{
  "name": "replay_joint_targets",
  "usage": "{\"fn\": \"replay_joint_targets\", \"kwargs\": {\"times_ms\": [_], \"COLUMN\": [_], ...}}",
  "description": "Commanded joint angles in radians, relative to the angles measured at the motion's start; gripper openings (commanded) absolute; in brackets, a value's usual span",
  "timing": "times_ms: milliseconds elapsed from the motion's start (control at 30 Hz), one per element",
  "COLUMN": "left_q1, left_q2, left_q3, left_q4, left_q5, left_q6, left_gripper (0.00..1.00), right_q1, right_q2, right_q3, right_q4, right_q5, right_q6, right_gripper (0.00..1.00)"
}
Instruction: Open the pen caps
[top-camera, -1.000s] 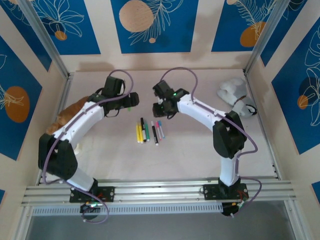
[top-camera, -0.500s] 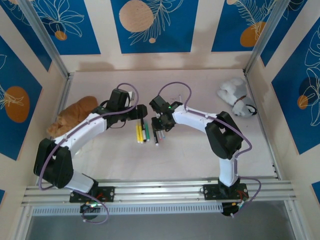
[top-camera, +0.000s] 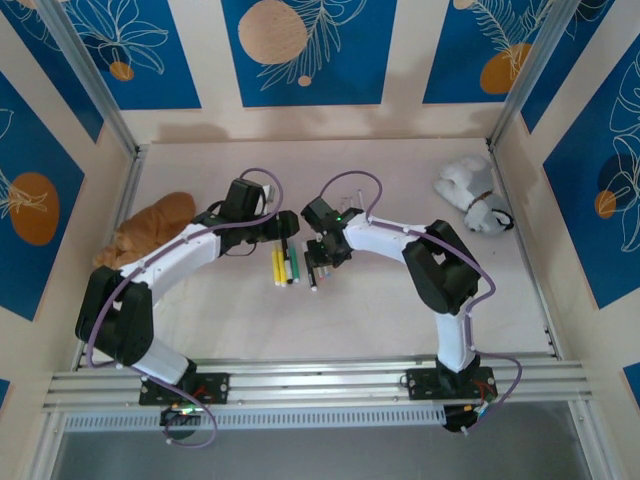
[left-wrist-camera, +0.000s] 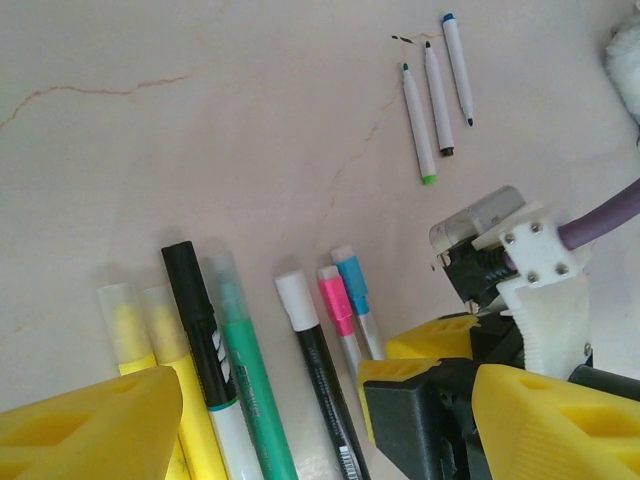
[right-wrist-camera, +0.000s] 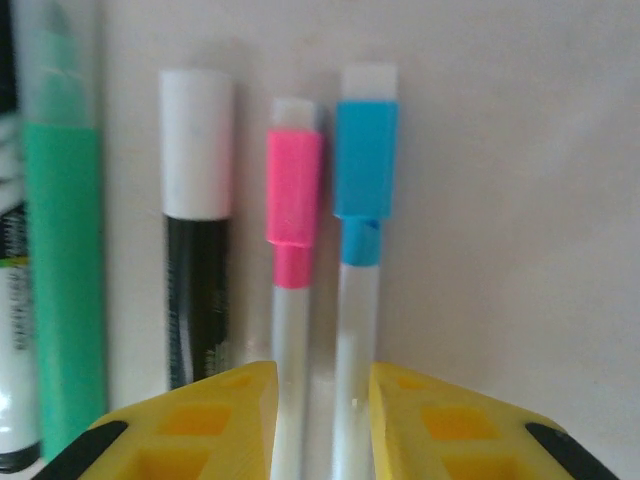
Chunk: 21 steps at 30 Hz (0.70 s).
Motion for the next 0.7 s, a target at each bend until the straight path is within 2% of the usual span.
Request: {"fn": "replay_joint_targets", "kwargs": {"times_ms": [0, 367, 667], "left_q1": [-0.009, -0.010, -0.010], "left_q2": [0.014, 0.028, 0.041], "left_q3": [0.005, 0.009, 0.007], "left_q4": [0.019, 0.020, 0.034], "left_q5": [0.026, 0.027, 0.030], "left_q6": [-0.020, -0.022, -0.028], "left_gripper": [0.76, 0.75, 0.75], "right_q1": [-0.012, -0.025, -0.019], "right_q2": [-0.020, -0.031, 0.049], "right_q3": [-0.027, -0.058, 0.037], "right_q4": [0.004, 0.029, -0.064], "right_q5": [0.011, -0.001, 0.024], "right_q6": [0.022, 0.030, 0.010], "right_gripper": [0.29, 0.29, 0.28]}}
